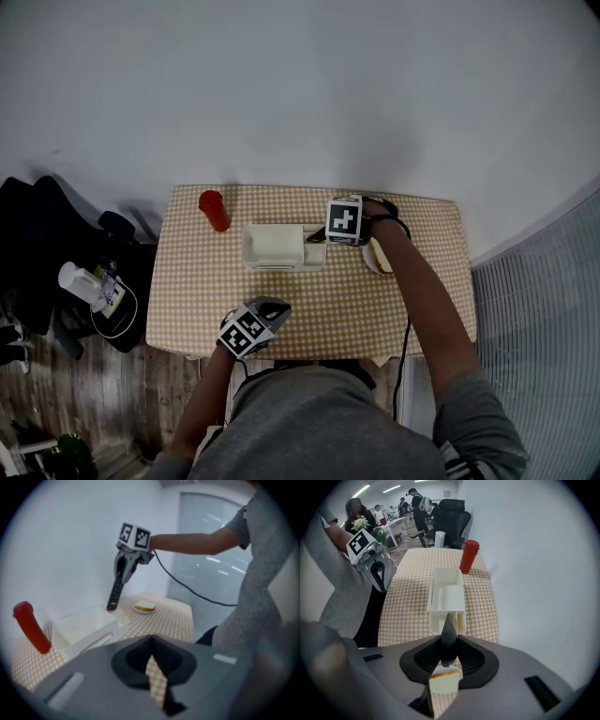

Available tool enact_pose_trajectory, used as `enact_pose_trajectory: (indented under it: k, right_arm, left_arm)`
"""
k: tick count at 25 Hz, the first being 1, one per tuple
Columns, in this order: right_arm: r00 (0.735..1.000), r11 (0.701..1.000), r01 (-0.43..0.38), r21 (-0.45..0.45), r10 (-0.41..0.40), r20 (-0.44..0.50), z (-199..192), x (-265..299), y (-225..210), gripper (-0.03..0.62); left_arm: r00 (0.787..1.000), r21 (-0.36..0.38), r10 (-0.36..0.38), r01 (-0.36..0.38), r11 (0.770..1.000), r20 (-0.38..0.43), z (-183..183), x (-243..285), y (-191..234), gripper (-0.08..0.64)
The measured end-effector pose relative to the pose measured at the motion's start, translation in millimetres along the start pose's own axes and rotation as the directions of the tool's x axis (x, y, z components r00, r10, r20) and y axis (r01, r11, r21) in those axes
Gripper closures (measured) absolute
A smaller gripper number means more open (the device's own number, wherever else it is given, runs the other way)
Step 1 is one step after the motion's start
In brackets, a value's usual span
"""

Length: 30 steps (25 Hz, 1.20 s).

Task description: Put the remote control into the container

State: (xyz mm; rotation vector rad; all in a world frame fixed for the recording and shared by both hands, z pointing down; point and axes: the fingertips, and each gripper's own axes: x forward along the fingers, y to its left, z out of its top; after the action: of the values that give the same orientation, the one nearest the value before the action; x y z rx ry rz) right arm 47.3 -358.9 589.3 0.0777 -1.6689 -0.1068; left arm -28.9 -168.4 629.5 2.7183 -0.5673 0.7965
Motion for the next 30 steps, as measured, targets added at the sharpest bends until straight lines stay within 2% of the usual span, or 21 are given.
enact_pose_trajectory:
  k: [4,10,20,25,30]
  right_arm:
    - [0.996,0.999,-0.021,-0.043,0.017,-0.091,0.1,13.5,-5.0,0.488]
    - [0.987,0.996,-0.049,-0.076,0.037,-0.156,-1.3,35.6,-6.4,0.488]
    - [0.979,0.992,-0.069,-0.102,0.048,-0.197,4.7,61.1,-3.6,0.488]
    - [0.972,0.989,-0.043,-0.138,0.010,-0.233,4.7,81.3,-4.0,0.488]
    - [0.969,0.990,-0.035,-0.136,0.000,-0.248,4.4,95.1,-4.7,0.488]
  left_arm:
    - [1.000,-0.017,0.011,-0.011,1.000,0.005,-1.8,-3.6,3.1,0.561]
    - [0.999,-0.031,0.030,-0.029,0.999,0.012,-4.0,-5.7,9.3,0.561]
    - [0.999,-0.039,0.040,-0.039,0.998,0.018,2.1,-8.5,23.2,0.561]
    - [0.999,-0.045,0.034,-0.034,0.998,0.014,1.5,-7.5,20.2,0.561]
    - [0.999,-0.053,0.041,-0.041,0.998,0.002,-4.1,-8.4,21.3,0.561]
